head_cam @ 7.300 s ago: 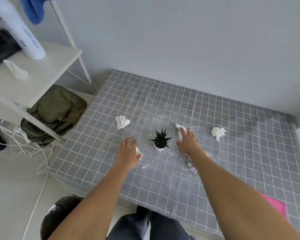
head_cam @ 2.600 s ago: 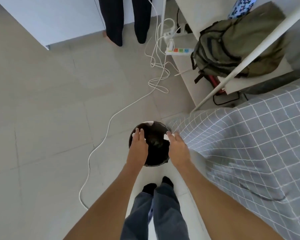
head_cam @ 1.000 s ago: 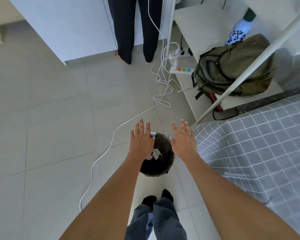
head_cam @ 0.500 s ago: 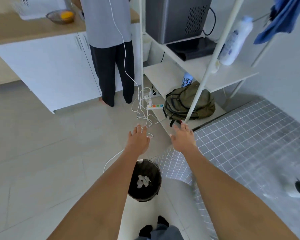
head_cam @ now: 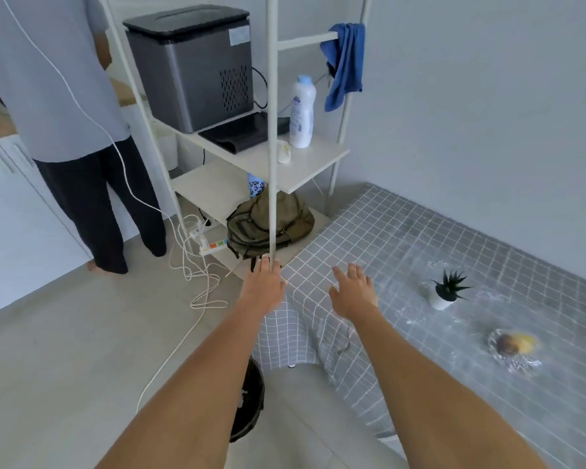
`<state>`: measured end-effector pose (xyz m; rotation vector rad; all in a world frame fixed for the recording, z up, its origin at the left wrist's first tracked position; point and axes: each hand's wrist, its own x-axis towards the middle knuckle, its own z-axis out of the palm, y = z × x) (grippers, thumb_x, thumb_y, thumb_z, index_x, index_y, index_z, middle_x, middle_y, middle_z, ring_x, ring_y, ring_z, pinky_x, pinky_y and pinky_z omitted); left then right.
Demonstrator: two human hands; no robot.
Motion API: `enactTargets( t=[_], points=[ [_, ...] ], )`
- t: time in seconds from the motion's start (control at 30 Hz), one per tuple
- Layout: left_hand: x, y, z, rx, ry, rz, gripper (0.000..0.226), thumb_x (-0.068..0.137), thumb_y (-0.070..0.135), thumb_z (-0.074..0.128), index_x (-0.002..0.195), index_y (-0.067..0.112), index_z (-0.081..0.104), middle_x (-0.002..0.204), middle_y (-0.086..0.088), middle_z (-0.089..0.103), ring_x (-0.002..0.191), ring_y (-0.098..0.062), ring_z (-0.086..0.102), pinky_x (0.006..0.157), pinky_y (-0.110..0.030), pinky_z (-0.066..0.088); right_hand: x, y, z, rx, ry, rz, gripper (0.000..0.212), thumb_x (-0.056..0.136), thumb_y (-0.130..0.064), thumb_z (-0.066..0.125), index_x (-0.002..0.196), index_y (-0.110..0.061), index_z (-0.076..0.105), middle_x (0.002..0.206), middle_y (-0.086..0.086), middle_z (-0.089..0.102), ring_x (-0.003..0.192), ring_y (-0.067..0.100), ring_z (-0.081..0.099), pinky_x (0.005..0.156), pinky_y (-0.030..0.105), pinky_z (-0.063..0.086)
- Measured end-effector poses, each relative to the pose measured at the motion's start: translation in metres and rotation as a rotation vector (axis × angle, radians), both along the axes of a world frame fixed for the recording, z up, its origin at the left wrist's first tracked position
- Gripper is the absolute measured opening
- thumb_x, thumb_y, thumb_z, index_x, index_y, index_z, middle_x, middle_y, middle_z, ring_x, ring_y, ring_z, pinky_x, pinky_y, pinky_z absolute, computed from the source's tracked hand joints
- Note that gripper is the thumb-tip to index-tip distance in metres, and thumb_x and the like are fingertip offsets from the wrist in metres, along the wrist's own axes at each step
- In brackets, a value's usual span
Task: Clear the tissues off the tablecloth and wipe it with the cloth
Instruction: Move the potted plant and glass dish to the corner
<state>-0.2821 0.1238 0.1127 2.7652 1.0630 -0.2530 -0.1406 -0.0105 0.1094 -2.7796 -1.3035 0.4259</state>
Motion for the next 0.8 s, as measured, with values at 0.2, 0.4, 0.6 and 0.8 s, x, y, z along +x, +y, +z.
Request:
enactTargets(
  t=[0.2, 0.4, 0.6, 0.8],
  points=[
    [0.061, -0.061, 0.002, 0.011, 0.039, -0.164, 0.058, 0.103, 0.036, 0.025, 0.151, 0.007, 0.009, 0.158, -0.018, 0.012, 0.146, -0.031, 0.013, 0.116, -0.044, 0.023, 0.038, -0.080, -0.006, -0.001, 0.035, -0.162, 0.057, 0.103, -0.035, 0.033, 0.154, -0.023, 0.009, 0.161, 0.013, -0.001, 0.148, 0.029, -0.004, 0.119, 0.045, 0.004],
    [0.117, -0.140, -0.004, -0.032, 0.095, -0.277, 0.060, 0.104, 0.038, 0.024, 0.152, 0.009, 0.005, 0.159, -0.017, 0.004, 0.147, -0.032, 0.009, 0.117, -0.047, 0.019, 0.071, -0.171, -0.019, -0.034, 0.057, -0.286, 0.056, 0.104, -0.036, 0.031, 0.153, -0.021, 0.010, 0.161, 0.015, 0.000, 0.148, 0.030, -0.002, 0.119, 0.045, 0.006],
    [0.162, -0.210, -0.018, -0.070, 0.111, -0.340, 0.059, 0.103, 0.037, 0.026, 0.152, 0.009, 0.006, 0.159, -0.017, 0.002, 0.147, -0.032, 0.008, 0.117, -0.049, 0.016, 0.102, -0.250, -0.033, -0.049, 0.057, -0.388, 0.058, 0.103, -0.037, 0.034, 0.153, -0.023, 0.010, 0.161, 0.015, -0.002, 0.148, 0.031, -0.004, 0.119, 0.046, 0.007],
    [0.188, -0.252, -0.029, -0.117, 0.128, -0.365, 0.060, 0.103, 0.037, 0.026, 0.152, 0.009, 0.006, 0.159, -0.018, 0.002, 0.147, -0.032, 0.007, 0.118, -0.049, 0.014, 0.127, -0.304, -0.044, -0.015, 0.072, -0.485, 0.061, 0.102, -0.036, 0.038, 0.154, -0.025, 0.009, 0.161, 0.013, -0.005, 0.148, 0.031, -0.003, 0.120, 0.046, 0.007]
  ],
)
